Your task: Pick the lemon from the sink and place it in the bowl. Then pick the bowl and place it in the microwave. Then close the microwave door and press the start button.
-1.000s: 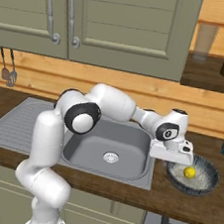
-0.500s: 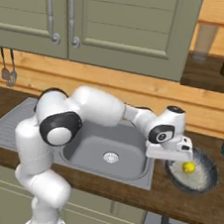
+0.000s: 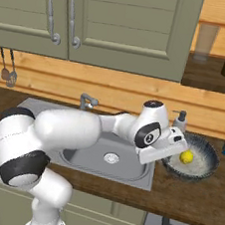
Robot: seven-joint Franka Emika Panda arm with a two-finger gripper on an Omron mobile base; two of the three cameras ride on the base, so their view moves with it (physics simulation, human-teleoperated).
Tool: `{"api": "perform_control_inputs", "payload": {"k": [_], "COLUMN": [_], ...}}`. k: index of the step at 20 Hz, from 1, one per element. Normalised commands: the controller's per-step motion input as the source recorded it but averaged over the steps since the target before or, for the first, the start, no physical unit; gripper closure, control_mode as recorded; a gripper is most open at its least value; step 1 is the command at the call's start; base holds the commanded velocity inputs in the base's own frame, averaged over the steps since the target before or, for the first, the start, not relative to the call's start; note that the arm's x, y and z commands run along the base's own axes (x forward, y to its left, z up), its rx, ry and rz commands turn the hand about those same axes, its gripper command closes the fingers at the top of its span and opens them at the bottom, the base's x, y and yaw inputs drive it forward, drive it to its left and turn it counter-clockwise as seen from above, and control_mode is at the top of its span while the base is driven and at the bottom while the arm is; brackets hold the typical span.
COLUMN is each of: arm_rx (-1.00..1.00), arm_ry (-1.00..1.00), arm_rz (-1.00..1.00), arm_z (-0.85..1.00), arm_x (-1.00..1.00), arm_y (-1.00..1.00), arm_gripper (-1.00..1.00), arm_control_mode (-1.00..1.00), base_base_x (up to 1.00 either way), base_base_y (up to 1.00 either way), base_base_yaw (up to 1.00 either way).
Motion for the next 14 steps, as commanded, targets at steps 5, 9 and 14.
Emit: {"api": "perform_control_inputs", "payload": {"k": [5, 9, 14], "arm_rx": [0.02, 0.11, 0.12], "arm_ry": [0.13, 0.00, -0.09], "arm_rz": [0.45, 0.37, 0.34], "arm_z": [0.65, 0.46, 0.30], "arm_x": [-0.30, -0.30, -0.33], "arm_y": [0.11, 0.32, 0.62], "arm_gripper": [1.00, 1.00, 1.00], "arm_control_mode": [-1.00, -1.00, -1.00], "base_base_x": [0.00, 0.00, 0.00], "base_base_y": [0.00, 0.00, 0.00], "base_base_yaw": [0.00, 0.00, 0.00]}}
